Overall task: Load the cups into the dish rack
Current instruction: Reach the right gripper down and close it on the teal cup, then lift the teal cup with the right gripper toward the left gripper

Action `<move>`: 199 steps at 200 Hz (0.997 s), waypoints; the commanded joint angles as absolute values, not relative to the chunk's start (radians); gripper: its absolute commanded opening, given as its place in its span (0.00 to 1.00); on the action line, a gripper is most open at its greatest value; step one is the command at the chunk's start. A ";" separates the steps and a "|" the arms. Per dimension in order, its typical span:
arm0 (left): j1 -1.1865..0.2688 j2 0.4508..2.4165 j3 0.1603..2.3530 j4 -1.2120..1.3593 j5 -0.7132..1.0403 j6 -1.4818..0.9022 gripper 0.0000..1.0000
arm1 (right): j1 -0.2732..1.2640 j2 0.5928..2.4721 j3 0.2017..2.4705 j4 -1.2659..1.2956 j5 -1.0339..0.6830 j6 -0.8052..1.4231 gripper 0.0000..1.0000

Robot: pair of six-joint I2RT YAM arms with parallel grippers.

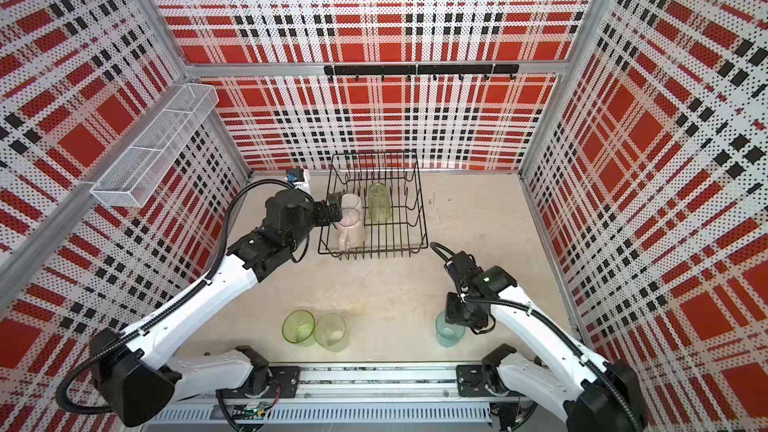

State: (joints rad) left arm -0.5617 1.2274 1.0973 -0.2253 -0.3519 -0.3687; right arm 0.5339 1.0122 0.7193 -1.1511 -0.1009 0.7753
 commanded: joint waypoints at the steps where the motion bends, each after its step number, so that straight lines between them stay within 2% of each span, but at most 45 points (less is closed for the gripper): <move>1: -0.555 1.201 1.083 -0.216 -0.356 -0.348 0.98 | 0.540 1.014 0.719 -1.134 -0.091 0.771 0.46; 18: -0.552 1.201 1.083 -0.216 -0.354 -0.349 0.98 | 0.540 1.007 0.733 -1.138 -0.080 0.765 0.39; 48: -0.552 1.205 1.082 -0.209 -0.336 -0.360 0.98 | 0.541 0.989 0.737 -1.093 -0.092 0.779 0.13; 74: -0.552 1.209 1.091 -0.207 -0.285 -0.365 0.98 | 0.543 0.974 0.740 -1.037 -0.108 0.792 0.01; 122: -0.550 1.208 1.106 -0.213 -0.036 -0.403 0.98 | 0.543 0.897 0.835 -0.938 -0.071 0.774 0.00; 148: -0.524 1.223 1.137 -0.213 0.205 -0.459 0.98 | 0.543 0.852 0.889 -0.852 -0.070 0.727 0.00; 199: -0.500 1.278 1.128 -0.087 0.673 -0.595 0.98 | 0.543 0.823 0.913 -0.520 -0.275 0.687 0.00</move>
